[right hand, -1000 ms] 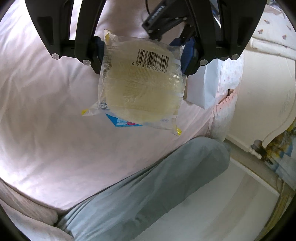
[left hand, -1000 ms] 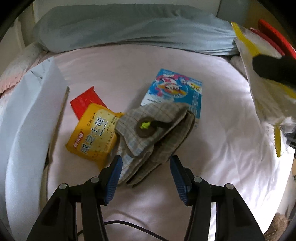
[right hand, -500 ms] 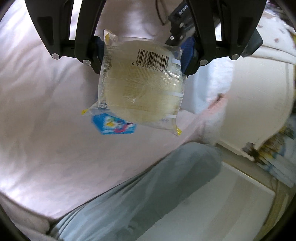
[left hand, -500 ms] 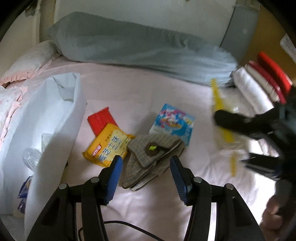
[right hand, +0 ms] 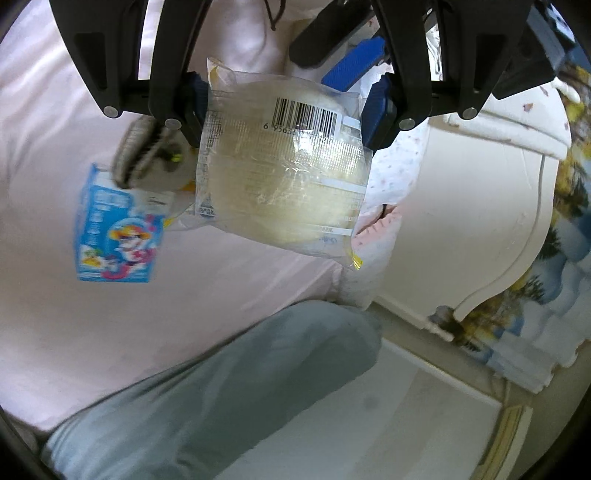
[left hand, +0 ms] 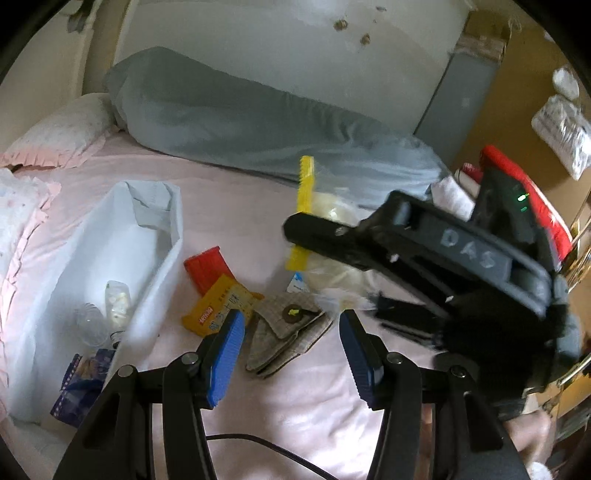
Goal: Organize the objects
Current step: 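Carry the bagged pad over the white box with the right gripper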
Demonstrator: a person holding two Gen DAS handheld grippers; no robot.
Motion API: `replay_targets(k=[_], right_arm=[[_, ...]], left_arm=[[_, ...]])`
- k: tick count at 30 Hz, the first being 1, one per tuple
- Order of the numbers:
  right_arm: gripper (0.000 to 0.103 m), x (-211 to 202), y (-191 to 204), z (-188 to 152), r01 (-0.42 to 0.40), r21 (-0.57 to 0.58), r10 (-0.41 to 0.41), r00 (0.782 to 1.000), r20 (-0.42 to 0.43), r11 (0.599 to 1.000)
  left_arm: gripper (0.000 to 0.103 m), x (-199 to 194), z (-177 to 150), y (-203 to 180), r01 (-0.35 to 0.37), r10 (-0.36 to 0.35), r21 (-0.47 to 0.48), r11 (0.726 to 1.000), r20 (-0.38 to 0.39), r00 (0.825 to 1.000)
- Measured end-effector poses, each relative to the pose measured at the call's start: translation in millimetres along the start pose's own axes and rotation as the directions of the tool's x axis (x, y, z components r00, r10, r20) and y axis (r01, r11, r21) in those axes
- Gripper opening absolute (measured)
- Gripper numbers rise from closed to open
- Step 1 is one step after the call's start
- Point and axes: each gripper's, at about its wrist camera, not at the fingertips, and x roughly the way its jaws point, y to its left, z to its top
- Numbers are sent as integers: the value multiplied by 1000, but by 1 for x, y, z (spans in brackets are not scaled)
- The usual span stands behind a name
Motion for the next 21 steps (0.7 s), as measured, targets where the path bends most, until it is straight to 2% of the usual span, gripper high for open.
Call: replay_targets(k=[6, 9, 12, 14, 16, 19, 21], right_arm=[[66, 26, 8, -3, -107, 29, 108, 992, -62, 994], [66, 41, 14, -4, -168, 57, 172, 981, -94, 984], [66, 58, 23, -13, -272, 95, 283, 947, -149, 958], [66, 66, 32, -18, -311, 98, 324, 929, -181, 945], [66, 79, 41, -26, -361, 131, 382, 898, -219, 923], [66, 97, 53, -34, -396, 153, 424, 866, -264, 905], [66, 112, 64, -41, -397, 139, 420, 852, -312, 907]], left_arm=[[52, -16, 0, 15, -5, 5, -19, 1000, 39, 999], [52, -24, -1, 25, 23, -20, -46, 999, 63, 998], [52, -30, 0, 38, -9, 15, -75, 997, 90, 996], [52, -35, 0, 46, -42, 52, -89, 995, 102, 993], [52, -38, 1, 56, -102, 117, -125, 987, 112, 987], [52, -42, 2, 75, -125, 149, -187, 974, 124, 981], [50, -46, 1, 88, -150, 182, -225, 963, 127, 975]])
